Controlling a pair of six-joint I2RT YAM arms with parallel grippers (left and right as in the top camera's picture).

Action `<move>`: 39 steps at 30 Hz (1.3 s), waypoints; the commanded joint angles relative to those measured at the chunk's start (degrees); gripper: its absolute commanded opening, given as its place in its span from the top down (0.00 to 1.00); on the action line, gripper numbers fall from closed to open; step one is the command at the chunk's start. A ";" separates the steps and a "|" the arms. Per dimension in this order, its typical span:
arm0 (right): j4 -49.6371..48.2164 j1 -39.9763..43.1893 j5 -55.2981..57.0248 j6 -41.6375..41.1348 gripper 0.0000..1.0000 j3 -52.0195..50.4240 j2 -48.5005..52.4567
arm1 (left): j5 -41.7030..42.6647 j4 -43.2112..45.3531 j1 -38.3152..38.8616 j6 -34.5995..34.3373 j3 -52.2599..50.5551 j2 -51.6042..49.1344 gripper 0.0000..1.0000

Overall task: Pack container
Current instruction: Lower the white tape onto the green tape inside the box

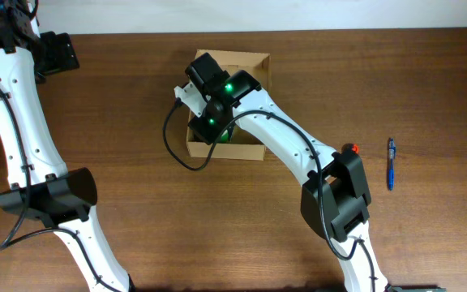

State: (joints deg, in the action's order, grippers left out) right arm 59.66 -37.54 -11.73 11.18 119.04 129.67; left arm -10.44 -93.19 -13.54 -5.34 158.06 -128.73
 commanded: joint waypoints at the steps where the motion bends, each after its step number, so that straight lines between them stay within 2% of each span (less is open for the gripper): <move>1: -0.02 -0.33 -0.28 0.59 0.96 -0.50 1.01 | 0.59 0.13 -0.13 0.94 -0.44 1.25 0.00; 15: -1.66 -0.33 -0.28 0.59 0.96 -4.42 1.01 | 0.61 0.13 -0.13 0.94 -0.44 1.25 0.00; 39: -4.74 -1.57 -1.18 0.44 0.96 -4.42 1.22 | 0.59 0.13 -0.13 0.94 -0.44 1.25 0.00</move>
State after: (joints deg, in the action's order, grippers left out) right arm 55.20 -37.89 -11.88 11.16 114.89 129.67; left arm -10.44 -93.19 -13.54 -5.34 158.06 -128.73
